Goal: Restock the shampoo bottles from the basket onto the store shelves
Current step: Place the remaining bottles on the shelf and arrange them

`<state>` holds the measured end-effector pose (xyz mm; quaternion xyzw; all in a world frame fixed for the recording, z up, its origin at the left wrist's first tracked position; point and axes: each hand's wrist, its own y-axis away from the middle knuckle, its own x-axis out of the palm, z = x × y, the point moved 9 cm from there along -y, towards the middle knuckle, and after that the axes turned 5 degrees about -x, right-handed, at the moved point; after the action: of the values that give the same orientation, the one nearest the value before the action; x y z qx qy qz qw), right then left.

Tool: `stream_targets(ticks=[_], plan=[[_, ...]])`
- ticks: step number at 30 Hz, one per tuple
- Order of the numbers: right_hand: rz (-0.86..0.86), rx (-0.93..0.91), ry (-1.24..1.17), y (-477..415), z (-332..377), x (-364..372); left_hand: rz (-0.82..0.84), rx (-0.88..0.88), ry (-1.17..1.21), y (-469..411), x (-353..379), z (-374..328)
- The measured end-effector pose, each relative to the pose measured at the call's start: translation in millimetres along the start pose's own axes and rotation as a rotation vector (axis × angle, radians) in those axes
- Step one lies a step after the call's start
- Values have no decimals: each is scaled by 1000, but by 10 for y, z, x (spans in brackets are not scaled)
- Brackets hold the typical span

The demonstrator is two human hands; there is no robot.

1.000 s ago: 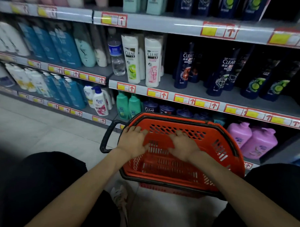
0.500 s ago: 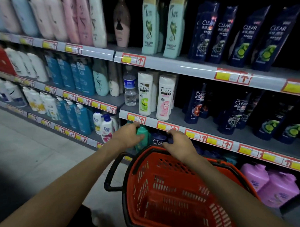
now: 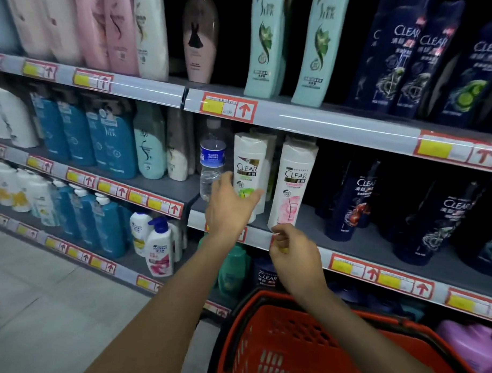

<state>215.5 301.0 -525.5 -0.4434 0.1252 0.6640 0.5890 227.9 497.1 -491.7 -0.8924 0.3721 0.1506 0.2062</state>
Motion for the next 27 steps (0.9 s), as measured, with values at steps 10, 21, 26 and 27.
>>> stream_targets(ticks=[10, 21, 26, 27], plan=[[-167, -56, -31, -166, 397, 159, -2, 4, 67, -182, -146, 101], [-257, 264, 106, -880, 629, 583, -112, -38, 205, -180, -1081, 424], [-352, 460, -73, -1070, 415, 669, -138, -150, 198, -90, -1124, 704], [-371, 463, -90, -1093, 377, 666, -140, -173, 197, -81, -1130, 758]])
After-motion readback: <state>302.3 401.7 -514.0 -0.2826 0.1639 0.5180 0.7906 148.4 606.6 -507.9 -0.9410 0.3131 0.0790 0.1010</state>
